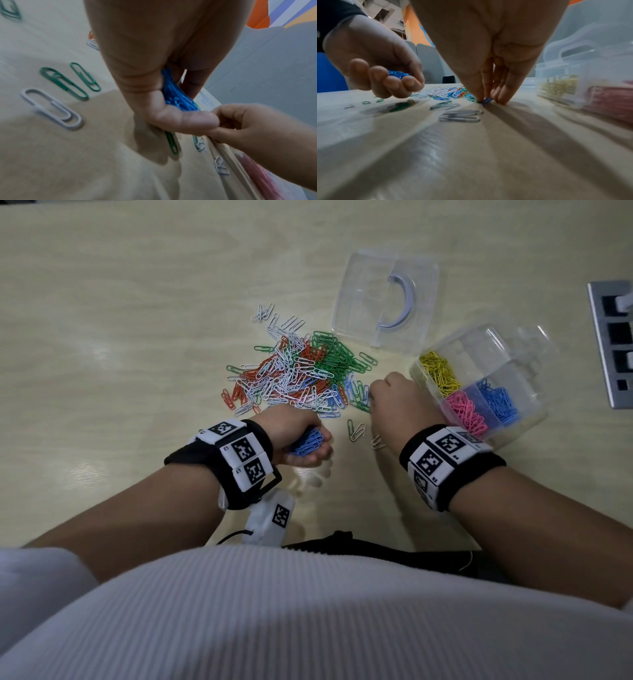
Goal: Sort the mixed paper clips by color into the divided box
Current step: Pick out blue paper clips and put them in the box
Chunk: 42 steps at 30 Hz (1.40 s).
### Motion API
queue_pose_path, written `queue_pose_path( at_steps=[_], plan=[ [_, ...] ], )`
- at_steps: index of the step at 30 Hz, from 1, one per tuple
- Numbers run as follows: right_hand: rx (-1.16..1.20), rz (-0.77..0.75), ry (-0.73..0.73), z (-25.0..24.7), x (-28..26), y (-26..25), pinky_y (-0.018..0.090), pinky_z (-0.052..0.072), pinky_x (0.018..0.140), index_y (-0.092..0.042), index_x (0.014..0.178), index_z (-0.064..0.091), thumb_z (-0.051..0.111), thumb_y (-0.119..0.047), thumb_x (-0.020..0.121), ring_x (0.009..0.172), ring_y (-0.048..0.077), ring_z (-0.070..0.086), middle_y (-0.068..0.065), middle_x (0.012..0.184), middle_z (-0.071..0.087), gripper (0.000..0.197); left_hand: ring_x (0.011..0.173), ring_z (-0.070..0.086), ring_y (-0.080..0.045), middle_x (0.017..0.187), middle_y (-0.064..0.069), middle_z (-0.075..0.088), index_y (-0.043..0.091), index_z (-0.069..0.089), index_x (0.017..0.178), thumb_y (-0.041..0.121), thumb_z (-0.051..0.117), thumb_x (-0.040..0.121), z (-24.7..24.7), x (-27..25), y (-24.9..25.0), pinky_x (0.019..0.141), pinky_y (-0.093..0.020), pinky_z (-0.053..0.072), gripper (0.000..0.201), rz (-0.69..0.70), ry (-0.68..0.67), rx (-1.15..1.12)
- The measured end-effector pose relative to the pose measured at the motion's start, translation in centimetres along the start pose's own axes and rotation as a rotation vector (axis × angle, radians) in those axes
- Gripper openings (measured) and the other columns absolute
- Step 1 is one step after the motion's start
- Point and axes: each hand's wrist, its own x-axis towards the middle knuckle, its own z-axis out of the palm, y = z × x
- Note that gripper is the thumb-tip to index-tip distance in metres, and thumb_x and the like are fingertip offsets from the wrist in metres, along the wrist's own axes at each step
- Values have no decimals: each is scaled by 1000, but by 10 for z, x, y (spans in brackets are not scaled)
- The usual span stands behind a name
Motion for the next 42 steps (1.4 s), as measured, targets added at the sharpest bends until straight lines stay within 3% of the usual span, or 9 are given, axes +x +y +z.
queue_pose_path(
  at_steps=[4, 10, 14, 19, 24, 30, 36, 39, 42],
  plan=[
    [33, 27, -37, 1, 5, 4, 37, 44, 77, -8, 105, 57, 48, -7, 92, 99, 33, 58, 14, 105, 56, 16, 54, 56, -20, 72, -16, 61, 4, 56, 83, 11, 40, 94, 3, 0, 2, 47, -20, 51, 21, -6, -23, -7],
    [129, 124, -70, -4, 4, 6, 33, 42, 75, -7, 109, 57, 46, -5, 91, 99, 33, 57, 16, 107, 59, 20, 54, 58, -20, 75, -18, 63, 4, 57, 82, 12, 40, 94, 5, 1, 1, 48, -21, 52, 23, 7, -2, -13],
    [139, 27, -20, -4, 4, 8, 32, 35, 67, -16, 115, 54, 47, -1, 89, 93, 33, 55, 13, 105, 53, 31, 53, 58, -19, 75, -17, 63, 4, 58, 81, 13, 40, 95, 7, 1, -1, 50, -21, 53, 25, 1, 3, -3],
    [30, -13, -35, -3, 2, 13, 39, 49, 73, -11, 103, 59, 52, -6, 91, 93, 34, 57, 12, 103, 51, 15, 52, 58, -20, 75, -16, 61, 4, 57, 83, 12, 40, 94, 9, 1, 0, 47, -20, 51, 22, -9, -5, -3],
    [6, 20, -70, -6, -3, 11, 33, 34, 68, -11, 113, 51, 44, -8, 95, 101, 32, 56, 11, 112, 52, 20, 52, 59, -18, 73, -15, 62, 4, 58, 84, 13, 40, 95, 10, 2, 2, 49, -21, 52, 23, 1, 5, 14],
    [32, 3, -108, -6, -6, 13, 37, 40, 72, -13, 108, 53, 44, -8, 94, 100, 33, 56, 11, 109, 51, 17, 59, 58, -21, 68, -14, 60, 5, 56, 80, 13, 38, 95, 13, 4, 1, 48, -20, 51, 25, -3, -17, 17],
    [15, 89, -260, -15, -5, 6, 35, 33, 72, -5, 119, 49, 49, -26, 94, 109, 34, 53, 13, 117, 49, 32, 54, 57, -20, 73, -16, 59, 5, 56, 81, 12, 37, 95, 16, 4, 4, 50, -22, 51, 24, -4, -31, 25],
    [24, 25, -177, -15, -12, 4, 34, 36, 70, -9, 111, 52, 48, -28, 93, 100, 32, 56, 11, 110, 51, 27, 54, 56, -20, 72, -16, 58, 4, 55, 82, 12, 36, 95, 18, 5, 5, 52, -22, 51, 24, -3, -34, 15],
    [206, -102, -77, -20, -22, -5, 31, 41, 70, -18, 93, 57, 52, -31, 90, 85, 24, 55, 2, 94, 52, 14, 56, 59, -20, 72, -15, 61, 4, 58, 85, 12, 40, 95, 22, 8, 5, 61, -27, 57, 23, 17, -15, 0]
  ],
)
